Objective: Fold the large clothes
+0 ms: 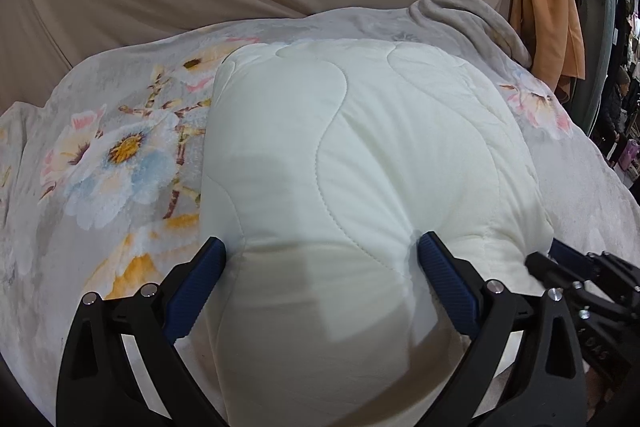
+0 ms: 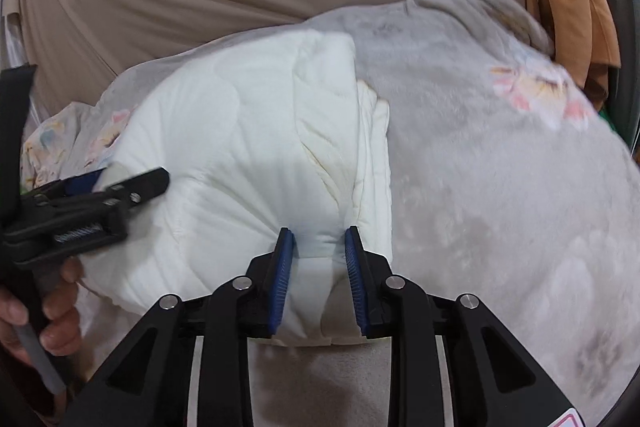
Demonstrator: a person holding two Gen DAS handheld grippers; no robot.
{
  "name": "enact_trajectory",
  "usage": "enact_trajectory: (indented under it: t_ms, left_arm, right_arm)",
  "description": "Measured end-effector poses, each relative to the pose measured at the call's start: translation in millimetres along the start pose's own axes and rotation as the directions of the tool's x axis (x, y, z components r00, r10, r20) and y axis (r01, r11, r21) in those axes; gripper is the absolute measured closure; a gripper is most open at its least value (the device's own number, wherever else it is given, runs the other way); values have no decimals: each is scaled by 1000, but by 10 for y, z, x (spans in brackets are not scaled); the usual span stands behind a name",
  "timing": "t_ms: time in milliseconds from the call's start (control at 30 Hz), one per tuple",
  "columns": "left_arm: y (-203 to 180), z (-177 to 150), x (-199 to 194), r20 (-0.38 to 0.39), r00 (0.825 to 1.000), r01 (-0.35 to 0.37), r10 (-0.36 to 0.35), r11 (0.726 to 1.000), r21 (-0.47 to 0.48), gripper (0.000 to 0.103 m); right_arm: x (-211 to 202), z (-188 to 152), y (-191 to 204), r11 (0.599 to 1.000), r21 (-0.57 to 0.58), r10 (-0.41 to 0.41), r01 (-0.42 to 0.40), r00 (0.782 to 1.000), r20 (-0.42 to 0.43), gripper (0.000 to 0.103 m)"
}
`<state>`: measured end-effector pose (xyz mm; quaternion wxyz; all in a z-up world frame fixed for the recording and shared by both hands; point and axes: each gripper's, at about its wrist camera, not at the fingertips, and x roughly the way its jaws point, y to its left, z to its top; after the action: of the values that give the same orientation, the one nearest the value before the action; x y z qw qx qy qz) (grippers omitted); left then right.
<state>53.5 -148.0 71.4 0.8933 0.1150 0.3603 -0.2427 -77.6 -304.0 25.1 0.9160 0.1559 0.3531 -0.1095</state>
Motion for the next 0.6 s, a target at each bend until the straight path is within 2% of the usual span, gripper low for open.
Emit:
enact_trajectory:
  t_ms: [33, 200, 300, 333, 500, 567, 600]
  left_arm:
    - [-15, -8, -2, 2, 1000, -9, 9, 1000, 2, 7]
    - [51, -29, -61, -11, 1000, 2, -3, 999, -39, 7]
    - [155, -65, -203, -17, 998, 51, -53, 994, -93, 8]
    - [205, -95, -274, -13, 997, 77, -79, 991, -106, 8]
    - [287, -267, -359, -49, 994, 96, -101, 991, -92, 8]
    - [312, -341, -335, -66, 993, 93, -99, 992, -89, 7]
    - [316, -376, -315, -78, 992, 89, -96, 992, -89, 7]
  right_arm:
    - [25, -19, -14, 1000, 9, 0, 0, 1000, 3, 70]
    - [-94, 18, 36, 1000, 20, -2, 2, 1000, 10, 68]
    - [-282, 92, -32, 995, 81, 62, -65, 997, 35, 68]
    - [-318, 117, -39, 991, 100, 80, -84, 996, 40, 62]
    - [-235, 166, -124, 981, 145, 130, -130, 992, 9, 56]
    - [-161, 144, -110, 976, 152, 162, -159, 987, -14, 60]
    - [-165, 144, -103, 974, 144, 180, -176, 984, -13, 73]
